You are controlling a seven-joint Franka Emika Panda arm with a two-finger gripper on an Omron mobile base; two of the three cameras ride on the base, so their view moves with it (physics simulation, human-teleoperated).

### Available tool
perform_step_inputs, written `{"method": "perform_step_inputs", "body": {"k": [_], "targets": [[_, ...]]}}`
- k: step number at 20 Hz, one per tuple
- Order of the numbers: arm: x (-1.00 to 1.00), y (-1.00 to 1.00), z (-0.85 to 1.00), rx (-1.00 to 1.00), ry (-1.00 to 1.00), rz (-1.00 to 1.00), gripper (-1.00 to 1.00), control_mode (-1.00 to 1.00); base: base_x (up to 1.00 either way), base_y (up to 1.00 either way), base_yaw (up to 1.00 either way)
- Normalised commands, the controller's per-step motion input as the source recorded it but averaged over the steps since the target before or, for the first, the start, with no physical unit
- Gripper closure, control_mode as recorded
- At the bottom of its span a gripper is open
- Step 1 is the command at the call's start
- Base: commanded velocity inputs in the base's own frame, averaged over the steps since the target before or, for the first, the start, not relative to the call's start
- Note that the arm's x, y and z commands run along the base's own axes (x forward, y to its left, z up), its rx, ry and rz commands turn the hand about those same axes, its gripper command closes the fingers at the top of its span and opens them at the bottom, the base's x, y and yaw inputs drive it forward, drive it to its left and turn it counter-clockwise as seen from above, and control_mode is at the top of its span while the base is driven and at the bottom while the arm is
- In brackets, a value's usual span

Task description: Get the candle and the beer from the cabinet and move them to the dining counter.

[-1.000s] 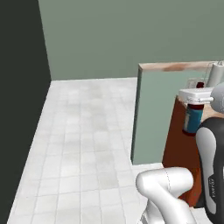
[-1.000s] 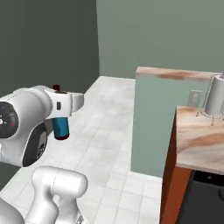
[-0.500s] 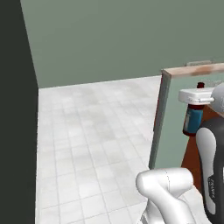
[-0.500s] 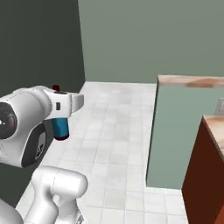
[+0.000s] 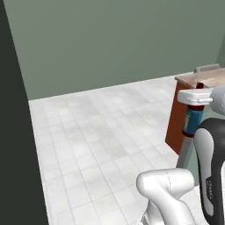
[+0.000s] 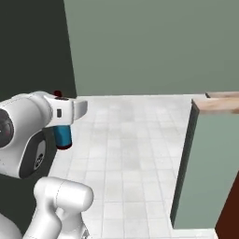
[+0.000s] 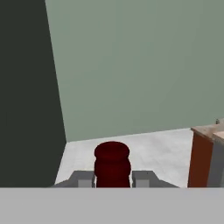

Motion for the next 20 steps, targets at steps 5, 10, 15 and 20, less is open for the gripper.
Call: {"method": "perform_step_inputs", "body": {"k": [5, 10, 15, 20], "targets": [[0.00, 0.00, 0.00, 0.00, 0.00, 0.00, 1.00, 1.00, 1.00, 0.16, -0.20], [0.00, 0.00, 0.00, 0.00, 0.00, 0.00, 1.00, 1.00, 1.00, 0.14, -0.24], [0.00, 0.00, 0.00, 0.00, 0.00, 0.00, 1.00, 1.00, 1.00, 0.27, -0.24], [0.00, 0.00, 0.00, 0.00, 0.00, 0.00, 1.00, 1.00, 1.00, 0.32, -0.26]]}}
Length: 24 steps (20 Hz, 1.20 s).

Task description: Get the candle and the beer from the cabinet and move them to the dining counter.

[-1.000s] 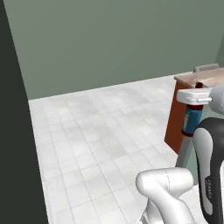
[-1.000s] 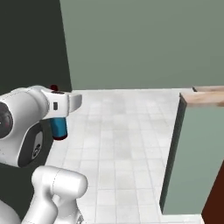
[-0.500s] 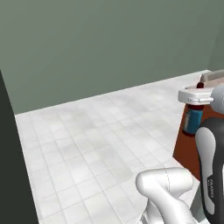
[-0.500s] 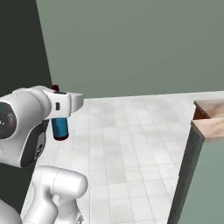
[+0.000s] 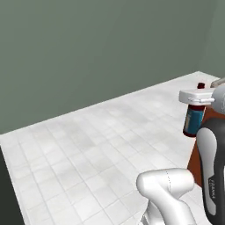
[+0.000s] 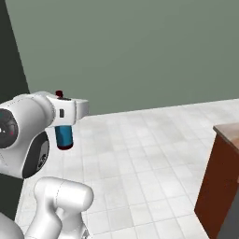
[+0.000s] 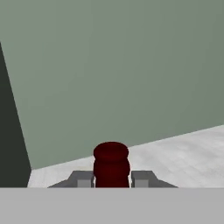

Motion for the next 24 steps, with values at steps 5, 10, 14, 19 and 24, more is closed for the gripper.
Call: {"method": "perform_step_inputs", "body": {"k": [5, 10, 14, 19, 24], "targets": [[0.00, 0.00, 0.00, 0.00, 0.00, 0.00, 1.00, 1.00, 1.00, 0.38, -0.34], [0.00, 0.00, 0.00, 0.00, 0.00, 0.00, 1.00, 1.00, 1.00, 0.30, -0.47], [0.00, 0.00, 0.00, 0.00, 0.00, 0.00, 1.00, 1.00, 0.85, 0.31, -0.61], [0.00, 0.00, 0.00, 0.00, 0.00, 0.00, 1.00, 1.00, 0.65, 0.52, -0.71], [0.00, 0.00, 0.00, 0.00, 0.00, 0.00, 1.00, 1.00, 0.58, 0.59, -0.75]]}}
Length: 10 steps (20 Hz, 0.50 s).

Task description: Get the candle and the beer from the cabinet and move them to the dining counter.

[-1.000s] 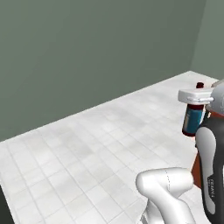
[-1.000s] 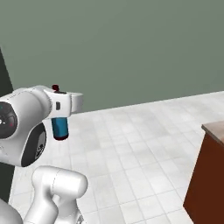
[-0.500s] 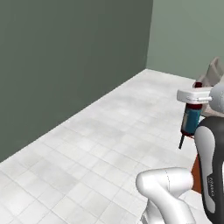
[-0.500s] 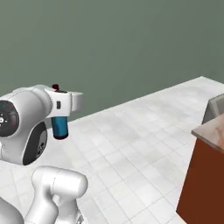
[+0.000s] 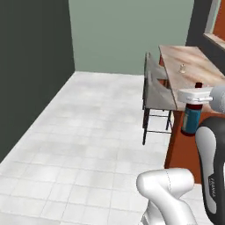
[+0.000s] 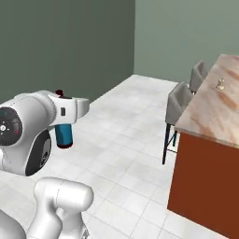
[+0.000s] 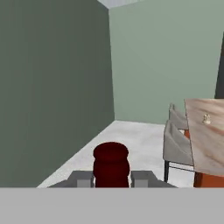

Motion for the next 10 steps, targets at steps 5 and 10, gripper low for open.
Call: {"method": "perform_step_inputs", "body": {"k": [5, 10], "targets": [[0.00, 0.00, 0.00, 0.00, 0.00, 0.00, 1.00, 1.00, 0.58, 0.67, -0.73], [0.00, 0.00, 0.00, 0.00, 0.00, 0.00, 1.00, 1.00, 0.66, 0.75, -0.70]]}}
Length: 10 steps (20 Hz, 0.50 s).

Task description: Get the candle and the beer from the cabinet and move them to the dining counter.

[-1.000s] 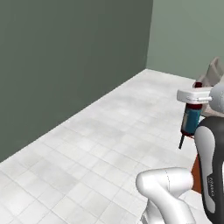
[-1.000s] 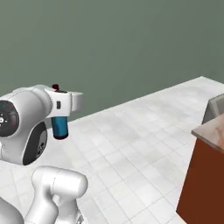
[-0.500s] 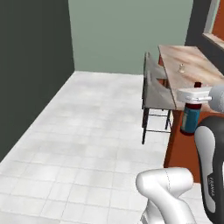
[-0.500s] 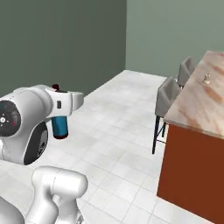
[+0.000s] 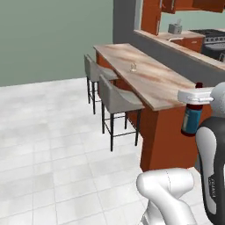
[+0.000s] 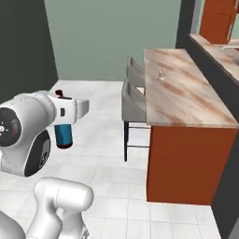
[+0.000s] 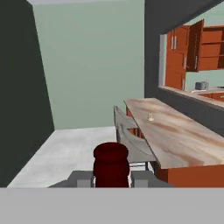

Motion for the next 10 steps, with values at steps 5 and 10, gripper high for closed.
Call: {"method": "perform_step_inputs", "body": {"k": [5, 10], "targets": [[0.00, 0.00, 0.00, 0.00, 0.00, 0.00, 1.00, 1.00, 0.77, 0.82, -0.67], [0.00, 0.00, 0.00, 0.00, 0.00, 0.00, 1.00, 1.00, 0.92, 0.89, -0.61]]}}
